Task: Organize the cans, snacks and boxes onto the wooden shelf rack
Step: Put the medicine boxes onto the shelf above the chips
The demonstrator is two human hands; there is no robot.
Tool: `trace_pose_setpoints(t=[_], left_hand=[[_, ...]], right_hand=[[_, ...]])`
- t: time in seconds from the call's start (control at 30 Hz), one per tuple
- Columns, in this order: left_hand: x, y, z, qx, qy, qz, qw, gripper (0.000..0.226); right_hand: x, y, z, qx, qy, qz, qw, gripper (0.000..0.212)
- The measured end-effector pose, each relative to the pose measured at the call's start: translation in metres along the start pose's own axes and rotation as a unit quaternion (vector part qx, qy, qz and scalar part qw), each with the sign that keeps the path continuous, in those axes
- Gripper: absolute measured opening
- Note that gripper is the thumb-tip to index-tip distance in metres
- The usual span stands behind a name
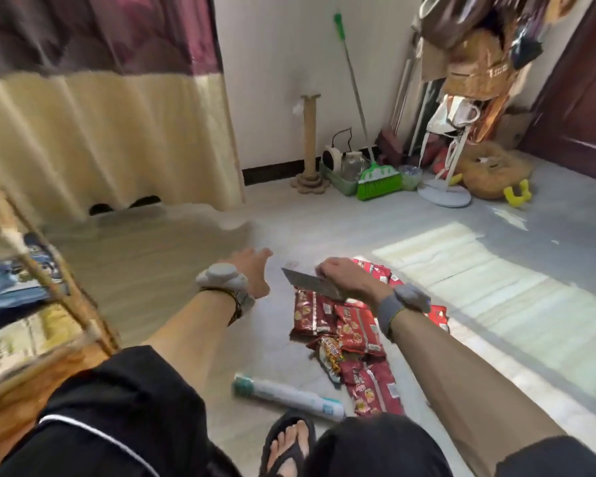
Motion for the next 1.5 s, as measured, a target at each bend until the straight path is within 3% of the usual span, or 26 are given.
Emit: trace_pose_setpoints(t=[0.13,0.23,0.37,0.47,0.5,0.57,0.7,0.9,1.0,1.07,1.23,1.33,1.5], left_hand=[[-0.045,0.021,-0.026,-0.03,0.038,0.001,0.999,0.067],[-0.103,0.029,-0.062,-0.142,0.118,0.059,0.981,0.053],[-0.159,0.027,-0.085,-0.315,0.244,0.101,0.912,0.044],[-0.183,0.021,-0.095,-0.469,0.297,0.121,0.823,0.079],[-0.191,0.02,-0.099,-0.491,0.294,0.124,0.81,0.084],[-0.198,0.016,-0.107,-0.507,0.292,0.104,0.805,0.076],[-0.207,-0.003,-0.14,-0.536,0.306,0.101,0.78,0.039],[-0.236,-0.029,-0.193,-0.552,0.343,0.117,0.751,0.024],[-0.258,-0.045,-0.229,-0.548,0.362,0.131,0.743,0.027],[-0.271,-0.052,-0.244,-0.532,0.364,0.131,0.754,0.034],[-0.285,-0.081,-0.281,-0.287,0.348,0.072,0.89,0.037],[-0.279,-0.1,-0.294,-0.253,0.319,0.019,0.913,0.057],[-0.261,-0.11,-0.309,-0.168,0.258,-0.012,0.951,0.083]], right_hand=[[-0.017,-0.006,-0.045,0.11,-0.012,-0.052,0.993,0.02],[-0.034,-0.036,-0.094,0.108,0.028,-0.131,0.985,0.032],[-0.049,-0.069,-0.126,0.101,0.072,-0.195,0.973,0.035],[-0.056,-0.083,-0.139,0.065,0.113,-0.223,0.966,0.031],[-0.059,-0.089,-0.146,0.05,0.123,-0.226,0.965,0.029],[-0.061,-0.101,-0.152,0.037,0.14,-0.22,0.965,0.026],[-0.063,-0.136,-0.167,-0.004,0.158,-0.214,0.964,0.034],[-0.059,-0.201,-0.195,-0.097,0.151,-0.245,0.953,0.052],[-0.054,-0.244,-0.221,-0.146,0.158,-0.247,0.945,0.054],[-0.052,-0.266,-0.234,-0.172,0.164,-0.218,0.946,0.054],[-0.043,-0.315,-0.255,-0.189,0.202,-0.052,0.96,0.055],[-0.037,-0.34,-0.266,-0.197,0.203,0.014,0.959,0.066],[-0.018,-0.373,-0.286,-0.203,0.199,0.08,0.955,0.046]])
Point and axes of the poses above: each hand's wrist, its own x-axis towards the middle knuckle, its own y-axis out of the back of the hand, z = x × y, the point moved 2 cm from there along x, towards the middle knuckle, and after that the axes turned 15 degrees about -y, right-handed, at the moved point
